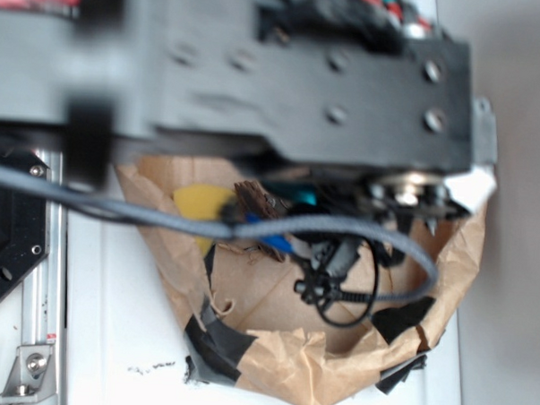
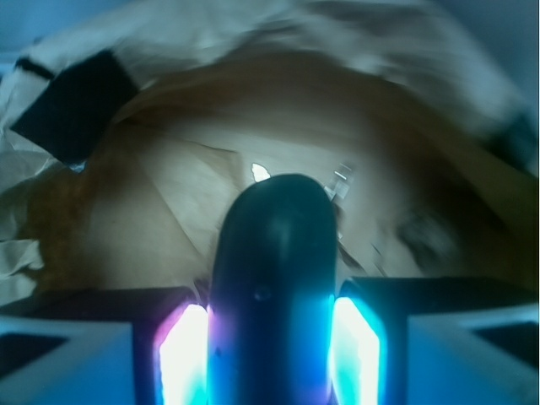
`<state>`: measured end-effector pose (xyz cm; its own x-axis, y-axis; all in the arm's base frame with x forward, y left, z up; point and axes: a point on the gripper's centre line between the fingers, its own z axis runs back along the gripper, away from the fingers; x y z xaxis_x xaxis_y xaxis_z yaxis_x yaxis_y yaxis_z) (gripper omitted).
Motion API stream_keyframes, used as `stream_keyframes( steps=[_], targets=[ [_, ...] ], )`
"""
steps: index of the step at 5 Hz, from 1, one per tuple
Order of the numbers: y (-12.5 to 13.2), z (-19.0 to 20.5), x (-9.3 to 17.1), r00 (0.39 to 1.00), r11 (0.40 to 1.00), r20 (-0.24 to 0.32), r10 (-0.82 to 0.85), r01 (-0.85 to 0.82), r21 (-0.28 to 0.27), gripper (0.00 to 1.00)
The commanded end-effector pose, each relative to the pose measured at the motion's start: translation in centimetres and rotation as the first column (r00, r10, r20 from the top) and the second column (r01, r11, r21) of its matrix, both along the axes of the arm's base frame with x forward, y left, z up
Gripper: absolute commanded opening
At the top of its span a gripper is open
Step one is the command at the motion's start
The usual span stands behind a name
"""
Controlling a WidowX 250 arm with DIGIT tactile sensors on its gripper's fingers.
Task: Grab the plastic pickle.
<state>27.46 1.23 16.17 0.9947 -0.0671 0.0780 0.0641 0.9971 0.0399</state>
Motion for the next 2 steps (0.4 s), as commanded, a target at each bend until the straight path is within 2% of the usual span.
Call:
stream_keyframes(
  steps=[1, 2],
  targets=[
    [-0.77, 2.63, -1.05, 0.954, 0.96, 0.135, 0.267, -0.276, 0.053, 0.0],
    [-0.55, 2.15, -0.89, 0.946, 0.951, 0.139, 0.292, -0.302, 0.058, 0.0]
  ],
)
